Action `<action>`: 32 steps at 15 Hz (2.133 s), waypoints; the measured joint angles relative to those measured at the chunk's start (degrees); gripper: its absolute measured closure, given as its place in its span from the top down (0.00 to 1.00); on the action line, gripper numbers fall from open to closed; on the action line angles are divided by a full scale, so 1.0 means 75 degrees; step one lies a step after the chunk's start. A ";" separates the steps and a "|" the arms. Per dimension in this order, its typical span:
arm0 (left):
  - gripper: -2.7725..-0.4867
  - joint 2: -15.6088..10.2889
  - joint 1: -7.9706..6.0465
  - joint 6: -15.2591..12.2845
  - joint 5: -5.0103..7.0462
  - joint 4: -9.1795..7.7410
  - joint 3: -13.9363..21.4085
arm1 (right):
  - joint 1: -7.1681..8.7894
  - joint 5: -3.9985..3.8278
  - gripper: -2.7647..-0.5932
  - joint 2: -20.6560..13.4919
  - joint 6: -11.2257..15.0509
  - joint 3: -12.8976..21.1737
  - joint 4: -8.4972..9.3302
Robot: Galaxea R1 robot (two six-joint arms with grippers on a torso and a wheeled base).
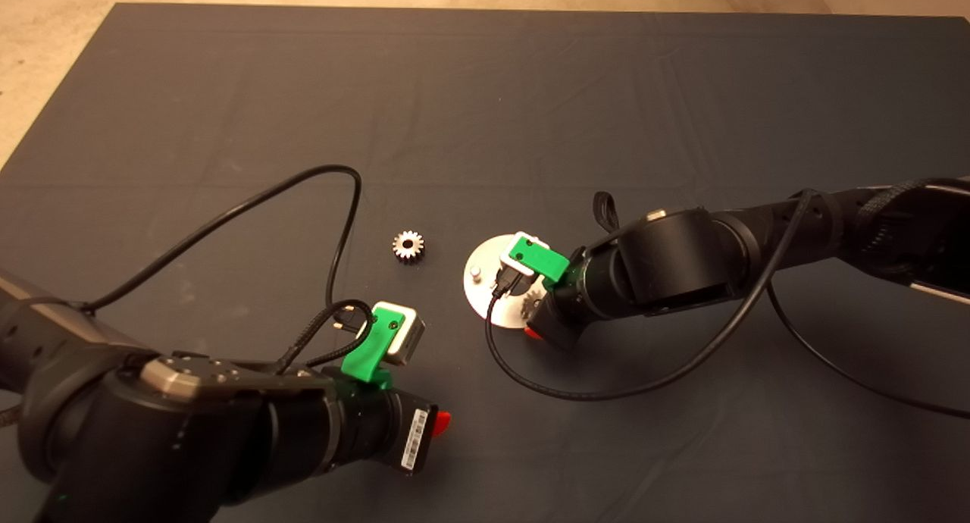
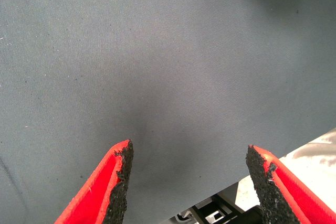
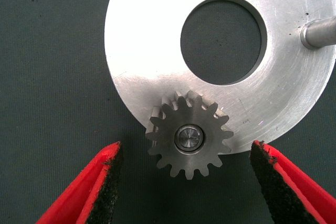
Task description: Install three planetary gears onto the carrier pins
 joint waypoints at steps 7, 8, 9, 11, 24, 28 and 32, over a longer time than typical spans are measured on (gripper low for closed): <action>0.44 0.0000 0.0000 0.0003 0.0000 0.0039 0.0000 | 0.0010 0.0000 0.66 -0.0235 0.0610 0.0501 0.0000; 0.44 0.0000 0.0000 0.0003 -0.0001 0.0039 0.0000 | 0.0012 0.0003 0.66 -0.0340 0.0699 0.0618 0.0000; 0.44 0.0000 0.0000 0.0003 -0.0003 0.0042 0.0000 | 0.0030 0.0008 0.66 -0.0474 0.0772 0.0737 0.0003; 0.44 0.0000 0.0000 0.0003 0.0000 0.0042 0.0000 | 0.0136 0.0020 0.66 -0.0878 0.0860 0.0969 0.0003; 0.44 0.0094 0.0148 0.0003 -0.0003 0.0088 0.0000 | 0.0473 -0.0018 0.66 -0.2984 0.0969 0.1429 0.0003; 0.44 0.0106 0.0206 0.0003 0.0000 0.0088 0.0000 | 0.0474 0.0000 0.66 -0.2981 0.0969 0.0970 0.0007; 0.44 0.0106 0.0210 0.0003 -0.0003 0.0091 0.0002 | 0.0470 0.0585 0.66 -0.2976 0.0977 0.0486 0.0075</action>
